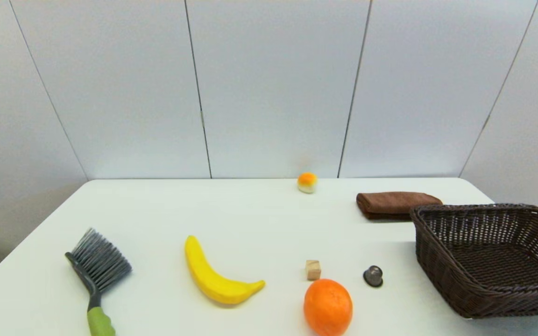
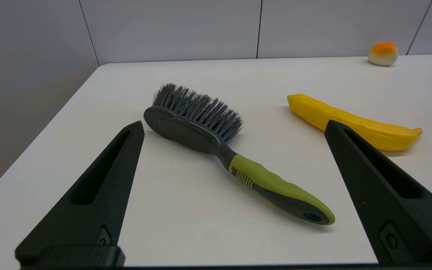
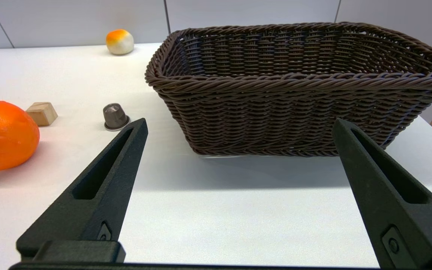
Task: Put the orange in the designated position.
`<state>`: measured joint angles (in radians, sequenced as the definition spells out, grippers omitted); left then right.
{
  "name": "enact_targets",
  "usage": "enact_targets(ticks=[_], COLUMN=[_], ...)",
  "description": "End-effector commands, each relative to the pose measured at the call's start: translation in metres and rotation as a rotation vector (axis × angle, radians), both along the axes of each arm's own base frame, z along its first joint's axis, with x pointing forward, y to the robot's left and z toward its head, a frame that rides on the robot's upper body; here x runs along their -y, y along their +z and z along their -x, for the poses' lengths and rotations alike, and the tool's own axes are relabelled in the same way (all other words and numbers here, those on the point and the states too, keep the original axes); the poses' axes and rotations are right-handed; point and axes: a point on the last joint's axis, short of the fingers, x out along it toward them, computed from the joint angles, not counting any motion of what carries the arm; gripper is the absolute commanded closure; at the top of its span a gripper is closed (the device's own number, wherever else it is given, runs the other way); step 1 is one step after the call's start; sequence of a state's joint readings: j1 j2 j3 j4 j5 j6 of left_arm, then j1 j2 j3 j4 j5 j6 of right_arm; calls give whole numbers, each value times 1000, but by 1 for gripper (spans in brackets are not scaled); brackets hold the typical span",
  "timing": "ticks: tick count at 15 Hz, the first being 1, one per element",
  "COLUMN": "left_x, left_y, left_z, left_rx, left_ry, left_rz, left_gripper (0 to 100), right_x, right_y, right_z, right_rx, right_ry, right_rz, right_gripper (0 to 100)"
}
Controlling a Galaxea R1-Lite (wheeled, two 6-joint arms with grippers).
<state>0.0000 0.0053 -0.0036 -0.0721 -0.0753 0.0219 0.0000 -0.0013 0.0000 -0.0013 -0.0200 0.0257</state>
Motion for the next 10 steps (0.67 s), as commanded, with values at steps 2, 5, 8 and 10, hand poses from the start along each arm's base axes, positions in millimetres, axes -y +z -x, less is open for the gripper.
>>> enact_targets(ticks=[2, 5, 8, 10], left_x=[0, -1, -1, -1], left_y=[-1, -5, -9, -9], left_z=[0, 0, 0, 0], left_rx=[-1, -32, -72, -72], left_ry=[16, 57, 58, 56], left_rz=[-25, -66, -67, -59], left_gripper=[0, 0, 0, 0], right_x=[0, 0, 0, 0], right_y=[0, 0, 0, 0], right_z=[0, 0, 0, 0], right_rx=[-1, 1, 1, 1], right_ry=[0, 0, 0, 0], right_rz=[0, 0, 0, 0], right_gripper=[0, 0, 0, 0])
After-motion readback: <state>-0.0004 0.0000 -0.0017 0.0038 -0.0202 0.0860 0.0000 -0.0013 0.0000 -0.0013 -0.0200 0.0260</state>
